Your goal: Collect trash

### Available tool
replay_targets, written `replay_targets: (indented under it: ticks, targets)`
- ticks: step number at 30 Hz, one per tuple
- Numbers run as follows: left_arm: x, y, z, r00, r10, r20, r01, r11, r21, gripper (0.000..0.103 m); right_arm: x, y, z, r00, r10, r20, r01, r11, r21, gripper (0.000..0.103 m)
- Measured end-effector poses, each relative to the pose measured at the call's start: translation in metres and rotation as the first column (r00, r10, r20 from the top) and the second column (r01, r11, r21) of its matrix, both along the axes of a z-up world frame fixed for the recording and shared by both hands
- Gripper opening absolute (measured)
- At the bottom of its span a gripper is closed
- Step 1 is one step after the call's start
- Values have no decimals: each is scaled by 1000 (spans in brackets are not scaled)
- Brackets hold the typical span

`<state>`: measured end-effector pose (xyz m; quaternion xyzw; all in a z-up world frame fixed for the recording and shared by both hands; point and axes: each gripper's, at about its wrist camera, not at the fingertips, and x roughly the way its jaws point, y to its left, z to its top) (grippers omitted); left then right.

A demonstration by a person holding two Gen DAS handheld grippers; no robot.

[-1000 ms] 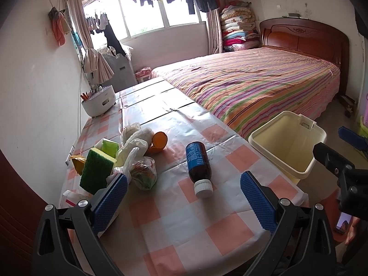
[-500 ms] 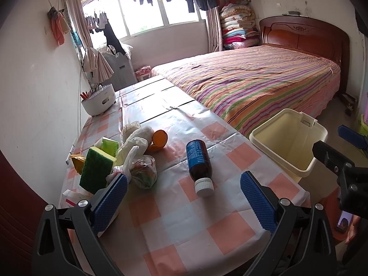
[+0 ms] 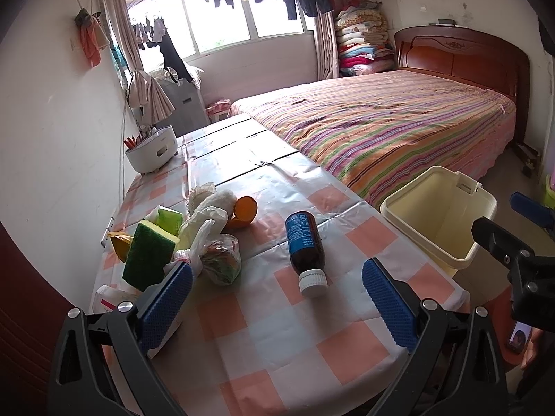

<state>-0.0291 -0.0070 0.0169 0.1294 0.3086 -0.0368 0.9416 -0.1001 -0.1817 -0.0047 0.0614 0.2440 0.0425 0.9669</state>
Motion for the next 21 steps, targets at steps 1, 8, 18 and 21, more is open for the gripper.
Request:
replay_targets:
  ticks: [1, 8, 18, 21]
  targets:
    - [0, 1, 0, 1000, 1, 0, -1, 1000, -1, 96, 0, 1, 0, 1000, 2, 0, -2, 1000, -1, 97]
    - [0, 4, 1, 1000, 11, 4, -11, 1000, -10, 96, 0, 5, 2, 999, 10, 52, -8, 999, -31, 97]
    - [1, 7, -1, 1000, 18, 8, -18, 1000, -9, 96, 1, 4, 1, 999, 4, 38, -3, 1000, -29, 97]
    - [1, 8, -1, 1000, 21, 10, -21, 1000, -8, 96, 2, 3, 0, 1000, 1, 22, 0, 999, -33, 97]
